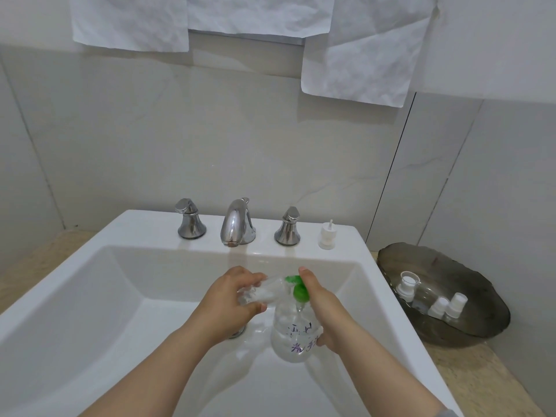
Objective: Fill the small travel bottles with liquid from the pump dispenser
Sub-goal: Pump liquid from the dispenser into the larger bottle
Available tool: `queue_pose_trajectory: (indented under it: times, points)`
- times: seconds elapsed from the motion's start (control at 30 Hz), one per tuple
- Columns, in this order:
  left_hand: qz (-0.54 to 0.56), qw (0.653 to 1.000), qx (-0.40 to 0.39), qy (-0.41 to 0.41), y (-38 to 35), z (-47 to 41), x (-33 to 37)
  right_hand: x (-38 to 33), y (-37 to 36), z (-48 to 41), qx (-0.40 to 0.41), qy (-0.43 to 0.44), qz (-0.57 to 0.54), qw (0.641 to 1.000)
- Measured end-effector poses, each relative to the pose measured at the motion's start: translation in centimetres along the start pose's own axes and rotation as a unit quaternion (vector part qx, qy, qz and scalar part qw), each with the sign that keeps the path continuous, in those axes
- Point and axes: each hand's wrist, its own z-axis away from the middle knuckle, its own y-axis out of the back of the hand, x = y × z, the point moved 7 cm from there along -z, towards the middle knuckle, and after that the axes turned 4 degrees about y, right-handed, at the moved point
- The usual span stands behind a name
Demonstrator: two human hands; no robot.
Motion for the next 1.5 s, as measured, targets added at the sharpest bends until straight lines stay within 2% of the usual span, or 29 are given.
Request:
queue_pose_trajectory:
  times: [0.13,0.43,0.8,0.97,1.5]
  points:
    - [0.018,1.000,0.015,-0.010,0.6,0.0,0.5,0.3,-0.3,-0.3,-0.031,-0.021,-0.018,0.999]
    - [0.030,0.999,0.020,-0.014,0.7,0.1,0.9,-0.4,-0.1,-0.5,-0.017,0.002,0.005,1.000]
    - [0.021,0.999,0.026,-0.030,0.6,0.2,1.3,0.7,-0.9,-0.5,-0.049,-0.053,0.010,0.997]
    - [0.027,0.999,0.028,-0.028,0.7,0.3,1.2,0.8,-1.0,-0.5,-0.031,-0.055,-0.002,0.998]
    - [-0.003,1.000,0.015,-0.009,0.0,0.3,0.3,-0.4,-0.6,-0.3,0.007,0.004,0.047,0.999]
